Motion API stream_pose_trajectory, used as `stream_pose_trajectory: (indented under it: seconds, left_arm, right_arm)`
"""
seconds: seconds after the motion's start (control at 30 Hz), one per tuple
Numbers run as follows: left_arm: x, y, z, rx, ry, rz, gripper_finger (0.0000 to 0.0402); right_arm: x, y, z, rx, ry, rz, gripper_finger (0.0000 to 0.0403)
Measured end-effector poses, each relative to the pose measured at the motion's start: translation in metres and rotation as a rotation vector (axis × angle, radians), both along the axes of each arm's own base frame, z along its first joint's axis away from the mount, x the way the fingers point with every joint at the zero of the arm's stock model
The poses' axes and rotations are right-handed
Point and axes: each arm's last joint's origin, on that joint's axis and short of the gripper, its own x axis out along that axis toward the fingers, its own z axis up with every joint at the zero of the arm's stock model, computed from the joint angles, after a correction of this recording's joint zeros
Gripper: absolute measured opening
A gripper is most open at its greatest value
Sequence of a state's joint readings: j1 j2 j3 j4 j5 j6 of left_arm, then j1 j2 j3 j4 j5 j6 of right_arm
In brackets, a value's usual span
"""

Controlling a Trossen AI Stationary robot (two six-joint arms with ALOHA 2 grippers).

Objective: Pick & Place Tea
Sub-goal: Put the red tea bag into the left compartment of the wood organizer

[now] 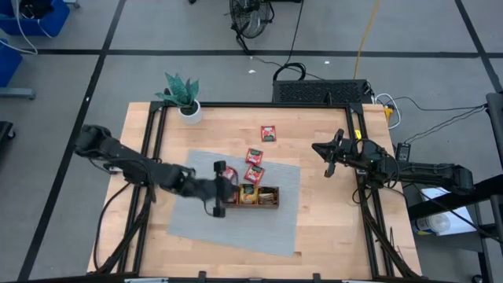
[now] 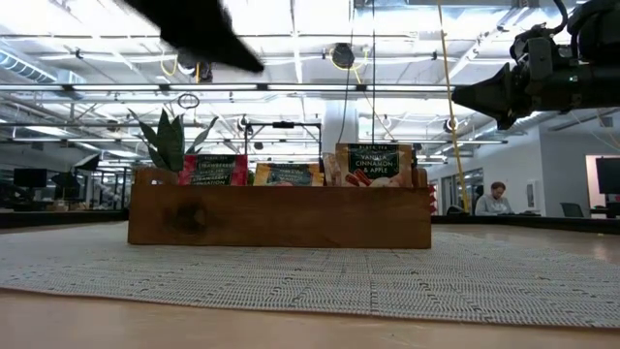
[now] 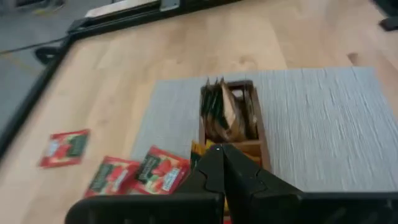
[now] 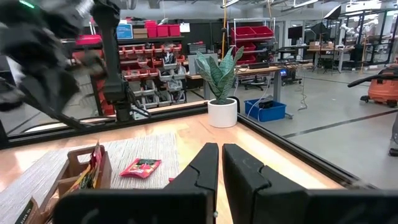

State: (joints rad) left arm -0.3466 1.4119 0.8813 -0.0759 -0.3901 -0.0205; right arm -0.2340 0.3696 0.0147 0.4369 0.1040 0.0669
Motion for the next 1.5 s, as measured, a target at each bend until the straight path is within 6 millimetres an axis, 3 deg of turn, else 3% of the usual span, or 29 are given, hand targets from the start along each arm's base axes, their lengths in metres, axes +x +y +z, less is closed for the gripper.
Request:
stream_pose_trajectory:
  seconds: [0.17,0.33,0.53,0.7,0.93,1.0,1.13,1.2,1.37,1.5]
  left_arm:
    - [-0.02,0.041,-0.029,-0.1,-0.182,-0.041,0.0003]
    - [-0.035,0.067,-0.038,-0.149,-0.353,-0.084,0.0004]
    - [-0.043,0.091,-0.047,-0.151,-0.364,-0.056,0.0002]
    - [-0.045,0.106,-0.048,-0.152,-0.346,-0.185,0.0003]
    - [-0.067,0.134,-0.06,-0.184,-0.477,-0.049,0.0002]
    - [-0.074,0.139,-0.063,-0.185,-0.499,0.011,0.0002]
    - [-0.087,0.142,-0.065,-0.169,-0.535,0.111,0.0003]
    - [-0.092,0.142,-0.064,-0.155,-0.549,0.143,0.0003]
    - [-0.093,0.142,-0.065,-0.145,-0.55,0.149,0.0002]
    - [-0.094,0.142,-0.066,-0.13,-0.535,0.146,0.0011]
  right_arm:
    - [-0.001,0.0,0.009,0.023,-0.103,0.007,0.0013]
    - [-0.002,0.001,0.015,0.156,-0.221,0.03,0.0013]
    - [-0.002,0.001,0.016,0.292,-0.28,0.052,0.0013]
    - [-0.005,0.0,0.023,0.202,-0.333,0.012,0.0013]
    - [-0.003,-0.005,0.023,0.109,-0.295,-0.177,0.0011]
    - [0.007,-0.008,0.013,0.116,-0.126,-0.199,0.0008]
    - [0.046,-0.018,0.05,0.121,0.115,-0.218,0.0001]
    - [0.071,-0.029,0.056,0.111,0.273,-0.226,0.0001]
    - [0.13,-0.076,0.059,0.147,0.478,-0.18,0.0002]
    - [0.161,-0.118,0.034,0.215,0.697,-0.162,0.0027]
